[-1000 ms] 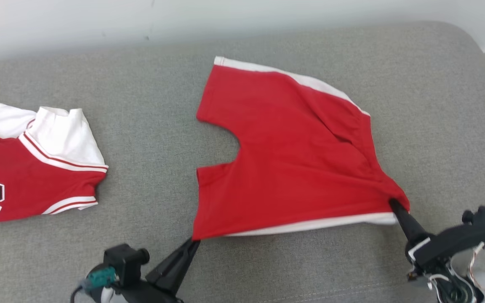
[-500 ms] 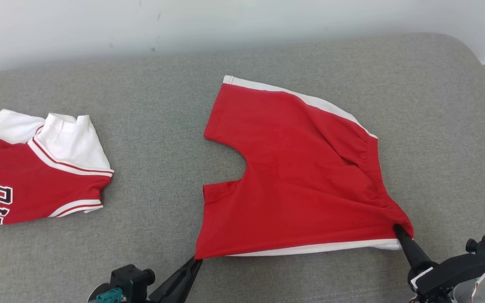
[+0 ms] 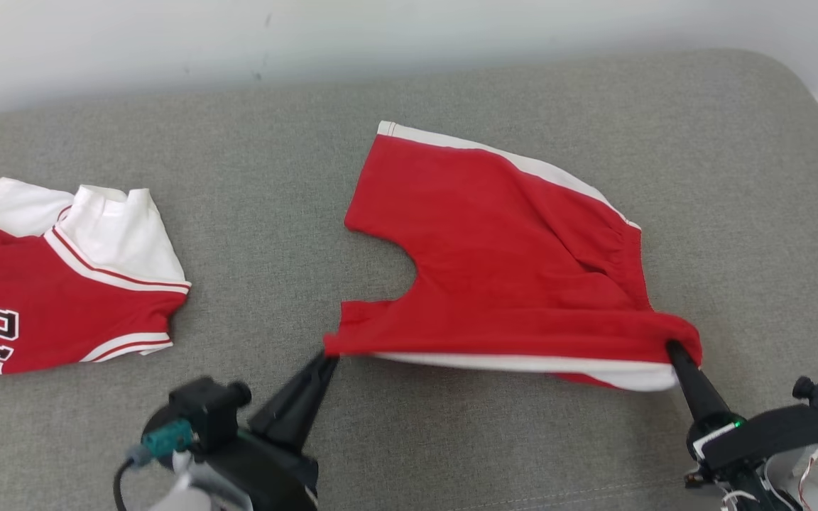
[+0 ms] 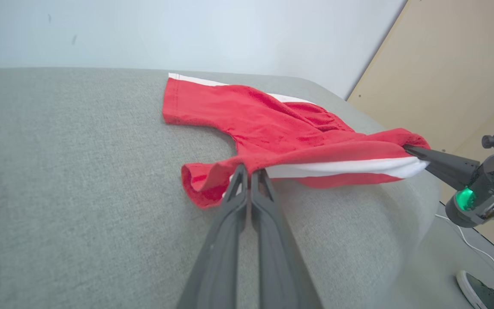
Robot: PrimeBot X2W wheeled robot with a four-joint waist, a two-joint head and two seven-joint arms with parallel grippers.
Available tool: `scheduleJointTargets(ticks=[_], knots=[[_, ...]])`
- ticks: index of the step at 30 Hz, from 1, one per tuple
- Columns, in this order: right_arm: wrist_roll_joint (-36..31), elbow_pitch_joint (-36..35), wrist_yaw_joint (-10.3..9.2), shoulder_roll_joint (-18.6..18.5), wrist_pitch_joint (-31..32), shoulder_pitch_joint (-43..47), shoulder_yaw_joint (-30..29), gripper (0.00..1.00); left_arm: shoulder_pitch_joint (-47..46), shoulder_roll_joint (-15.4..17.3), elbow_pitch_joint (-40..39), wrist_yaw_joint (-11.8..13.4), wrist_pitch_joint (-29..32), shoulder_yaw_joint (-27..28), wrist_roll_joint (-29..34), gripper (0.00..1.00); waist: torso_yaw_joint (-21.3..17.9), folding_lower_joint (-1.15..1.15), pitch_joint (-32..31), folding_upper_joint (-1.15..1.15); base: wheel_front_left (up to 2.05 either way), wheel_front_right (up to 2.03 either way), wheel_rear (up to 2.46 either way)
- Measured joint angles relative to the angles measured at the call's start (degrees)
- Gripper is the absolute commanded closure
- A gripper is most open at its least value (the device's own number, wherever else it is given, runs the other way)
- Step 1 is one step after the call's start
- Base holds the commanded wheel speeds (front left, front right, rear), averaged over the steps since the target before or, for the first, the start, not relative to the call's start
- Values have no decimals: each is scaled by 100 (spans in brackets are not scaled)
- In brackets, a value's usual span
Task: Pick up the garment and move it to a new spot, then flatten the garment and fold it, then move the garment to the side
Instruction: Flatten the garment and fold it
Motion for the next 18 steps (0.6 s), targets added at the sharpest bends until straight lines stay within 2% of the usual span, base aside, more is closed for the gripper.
scheduleJointTargets(ticks=[9,18], knots=[[15,-129,0,198,-97,-597,-98,100,-1071,-30,153,57,82,300,211,100,-31,0,367,0,0,0,0],[2,-27,0,237,-192,-1254,-207,100,-2136,-283,606,12,339,330,320,100,-118,1,905,0,0,0,0]])
